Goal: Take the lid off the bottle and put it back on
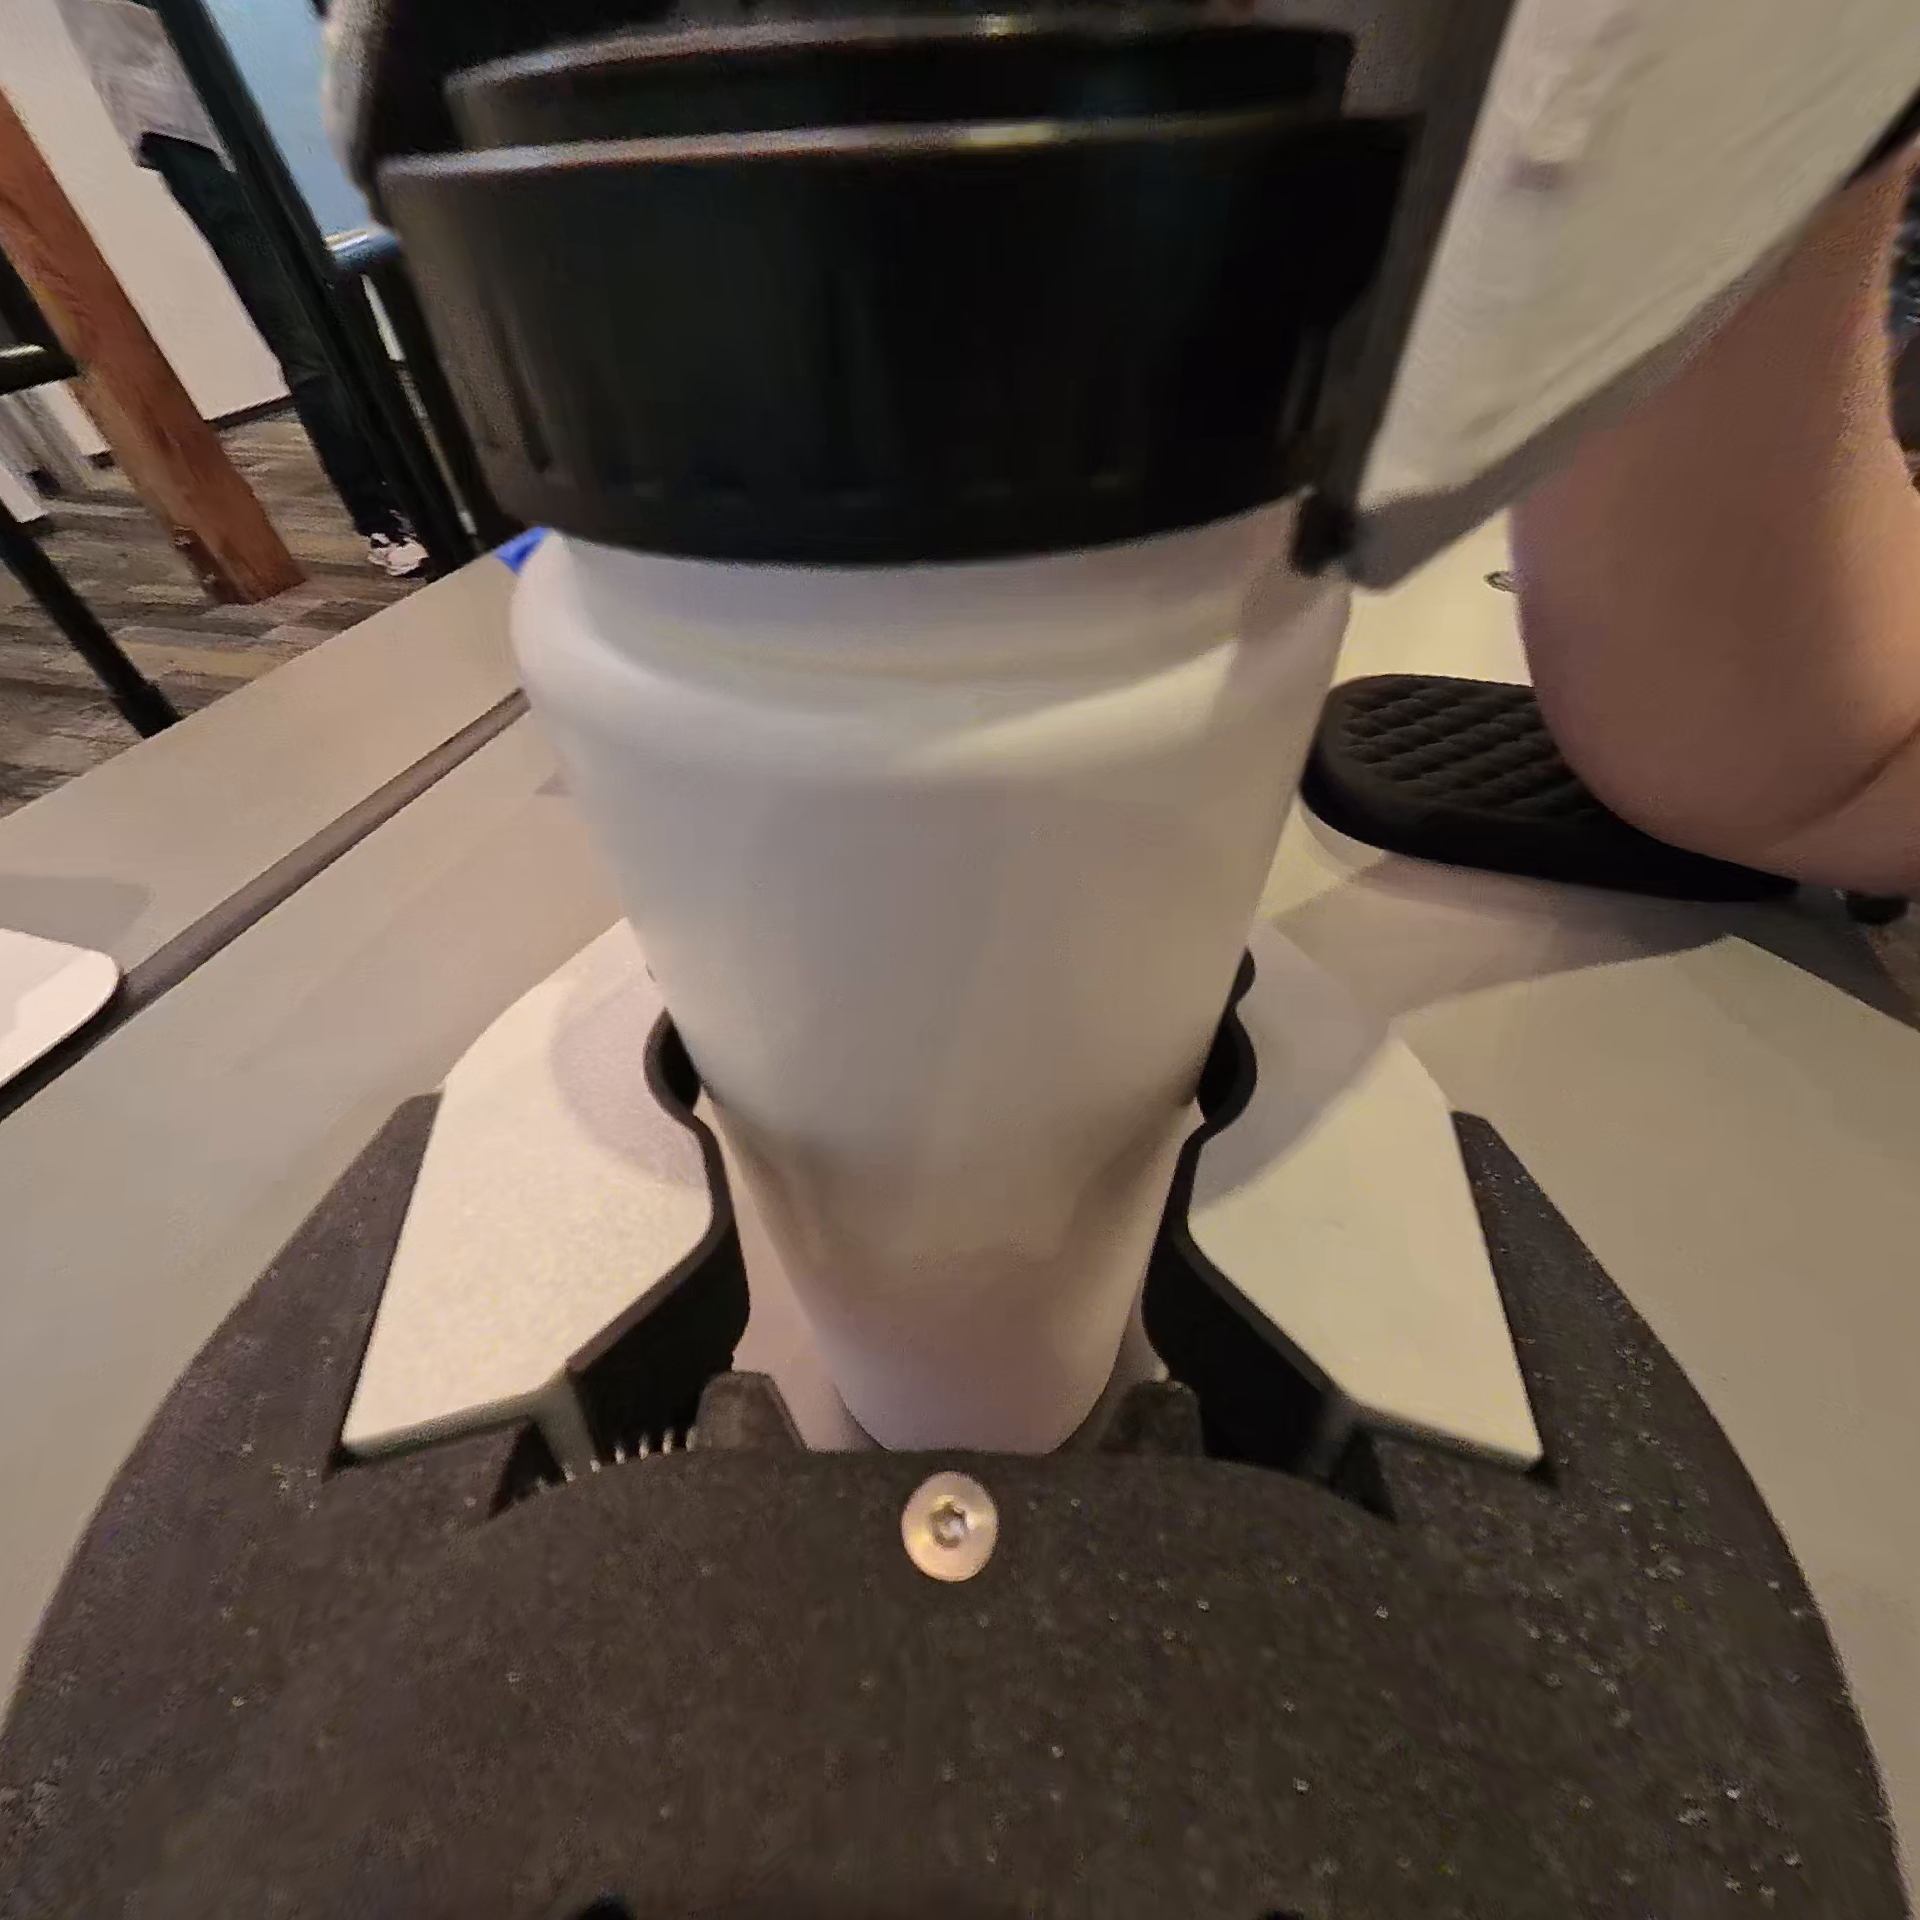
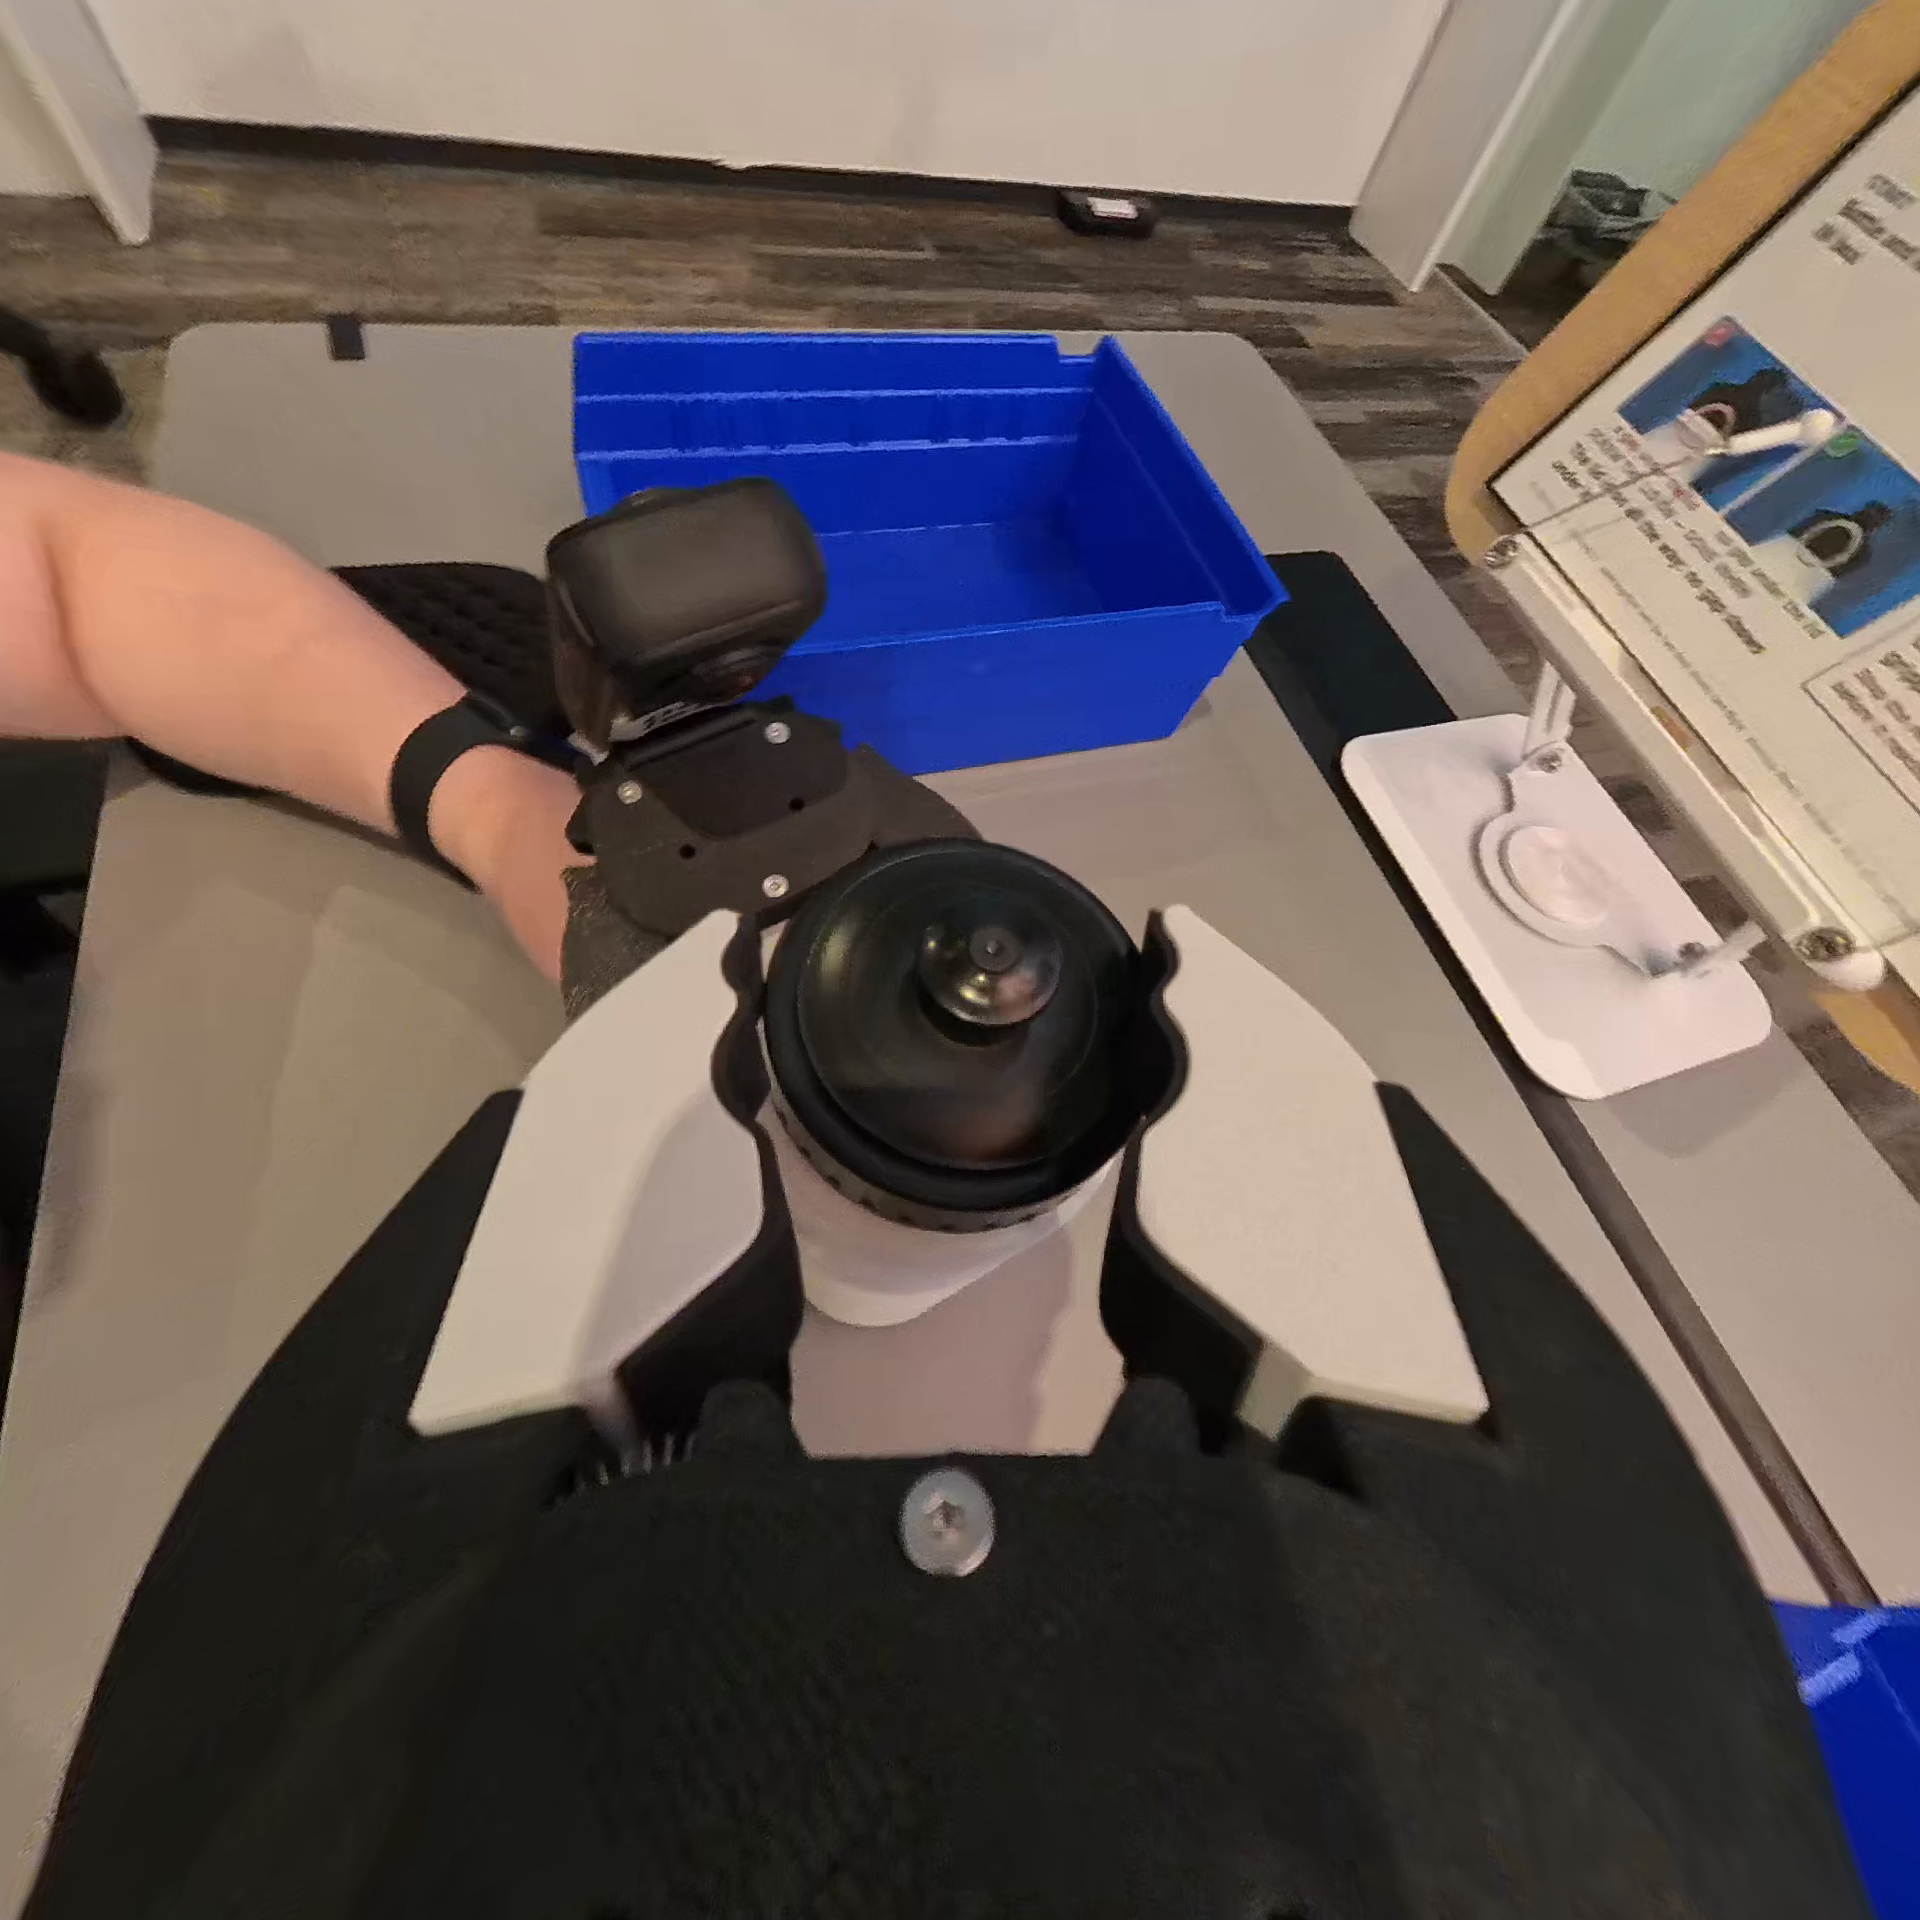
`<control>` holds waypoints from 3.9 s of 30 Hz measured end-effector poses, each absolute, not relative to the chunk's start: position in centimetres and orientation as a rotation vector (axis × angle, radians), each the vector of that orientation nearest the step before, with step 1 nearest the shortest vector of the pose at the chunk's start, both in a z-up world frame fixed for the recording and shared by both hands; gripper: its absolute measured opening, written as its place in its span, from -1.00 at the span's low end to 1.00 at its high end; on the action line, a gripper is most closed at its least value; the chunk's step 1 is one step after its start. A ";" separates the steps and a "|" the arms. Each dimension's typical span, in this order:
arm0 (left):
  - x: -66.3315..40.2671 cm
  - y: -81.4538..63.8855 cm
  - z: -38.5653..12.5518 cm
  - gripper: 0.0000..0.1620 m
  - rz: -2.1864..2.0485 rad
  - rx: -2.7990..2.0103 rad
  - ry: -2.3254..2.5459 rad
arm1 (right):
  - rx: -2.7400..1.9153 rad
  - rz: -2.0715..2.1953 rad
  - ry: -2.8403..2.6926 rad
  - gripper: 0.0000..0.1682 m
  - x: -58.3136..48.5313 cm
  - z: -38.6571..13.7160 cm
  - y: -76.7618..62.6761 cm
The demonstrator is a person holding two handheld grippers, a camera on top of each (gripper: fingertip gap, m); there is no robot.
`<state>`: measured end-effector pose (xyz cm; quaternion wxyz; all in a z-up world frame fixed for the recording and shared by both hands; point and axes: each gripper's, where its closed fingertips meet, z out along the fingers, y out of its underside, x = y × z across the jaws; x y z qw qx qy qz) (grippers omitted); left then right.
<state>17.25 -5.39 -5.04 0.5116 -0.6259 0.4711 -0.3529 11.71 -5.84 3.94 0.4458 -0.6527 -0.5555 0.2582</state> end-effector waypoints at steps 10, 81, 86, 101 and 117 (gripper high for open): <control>19.6 -13.3 -5.0 0.19 -1.199 -1.247 1.501 | -1.082 1.225 -1.798 -0.16 13.7 4.4 -13.7; 15.2 -0.8 -4.7 0.18 -0.512 -1.620 0.710 | -1.654 0.862 -1.042 0.06 10.4 3.9 -2.3; 15.3 -0.7 -4.7 0.18 -0.521 -1.615 0.718 | -1.645 0.799 -1.049 -0.06 10.6 3.7 -1.8; 17.9 -2.3 -4.4 0.17 -0.611 -1.493 0.890 | -1.276 1.155 -1.377 -0.06 12.7 4.3 -4.8; 16.5 -1.3 -4.7 0.17 -0.620 -1.590 0.794 | -1.784 0.673 -1.043 -0.06 11.6 3.1 -2.1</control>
